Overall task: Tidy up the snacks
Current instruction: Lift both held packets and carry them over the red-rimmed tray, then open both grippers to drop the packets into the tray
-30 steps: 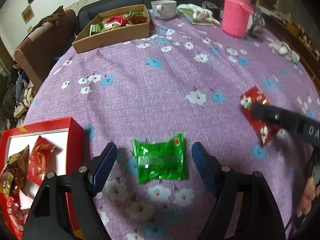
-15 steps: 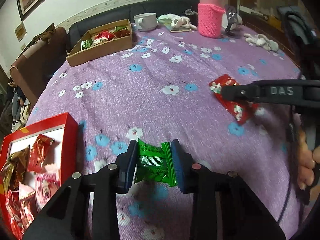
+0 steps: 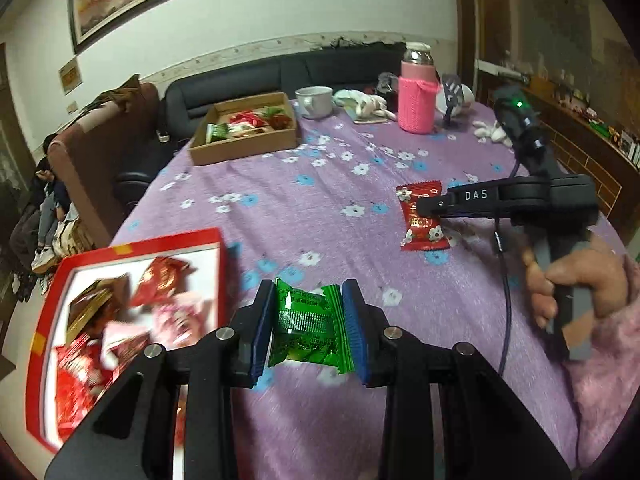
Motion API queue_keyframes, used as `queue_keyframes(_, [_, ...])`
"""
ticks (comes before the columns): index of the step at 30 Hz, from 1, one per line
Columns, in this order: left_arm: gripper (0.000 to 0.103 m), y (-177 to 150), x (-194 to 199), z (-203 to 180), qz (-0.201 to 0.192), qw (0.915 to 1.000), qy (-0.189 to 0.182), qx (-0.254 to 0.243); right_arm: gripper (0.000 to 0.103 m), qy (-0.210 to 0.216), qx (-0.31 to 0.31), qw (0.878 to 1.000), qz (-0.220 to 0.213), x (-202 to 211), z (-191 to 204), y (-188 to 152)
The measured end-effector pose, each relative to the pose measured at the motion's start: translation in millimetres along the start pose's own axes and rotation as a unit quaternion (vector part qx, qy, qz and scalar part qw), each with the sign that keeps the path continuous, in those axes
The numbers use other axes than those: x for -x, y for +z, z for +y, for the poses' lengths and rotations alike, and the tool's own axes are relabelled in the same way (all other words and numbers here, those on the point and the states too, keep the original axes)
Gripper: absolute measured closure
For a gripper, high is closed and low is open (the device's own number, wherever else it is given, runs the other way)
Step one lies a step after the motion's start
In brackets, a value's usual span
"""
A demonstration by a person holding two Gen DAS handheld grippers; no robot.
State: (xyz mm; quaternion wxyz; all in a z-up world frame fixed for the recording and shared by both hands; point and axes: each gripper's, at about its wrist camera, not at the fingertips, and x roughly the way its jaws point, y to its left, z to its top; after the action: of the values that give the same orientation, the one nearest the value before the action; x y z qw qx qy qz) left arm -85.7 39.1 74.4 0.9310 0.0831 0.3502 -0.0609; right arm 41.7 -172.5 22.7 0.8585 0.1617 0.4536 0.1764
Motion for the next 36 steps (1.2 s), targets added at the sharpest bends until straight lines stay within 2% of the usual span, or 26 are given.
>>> queue_keyframes(4, [0.072,-6.0,21.7,12.3,-0.020,0.9997,0.016,0.005,0.081,-0.001,0.014,1.000,-0.012,2.1,5.1,-0.6])
queue_keyframes(9, [0.071,-13.7,43.7,34.2,-0.040,0.9984,0.031,0.024,0.082,0.007,0.054,0.997,-0.055,12.9,21.0,-3.2])
queue_keyframes(13, [0.071,-20.1,55.4,53.3,-0.055,0.9969,0.044,0.037,0.082,0.036,0.069,0.992,-0.096,25.8,34.1,-7.3])
queue_keyframes(17, [0.071,-26.2,62.1,72.5,-0.063,0.9949,0.058,0.053,0.082,0.077,0.060,0.989,-0.109,40.1,53.7,-8.8])
queue_keyframes(24, [0.071,-39.1,65.9,102.0,-0.069,0.9911,0.079,0.083,0.082,0.149,0.118,0.975,-0.113,53.2,140.5,-29.1])
queue_keyframes(27, [0.071,-44.3,66.5,110.3,-0.072,0.9896,0.089,0.087,0.082,0.175,0.131,0.971,-0.101,47.0,170.7,-36.6])
queue_keyframes(36, [0.071,-57.2,55.4,143.8,-0.066,0.9855,0.107,0.114,0.082,0.189,0.169,0.965,-0.069,10.6,238.7,-63.8])
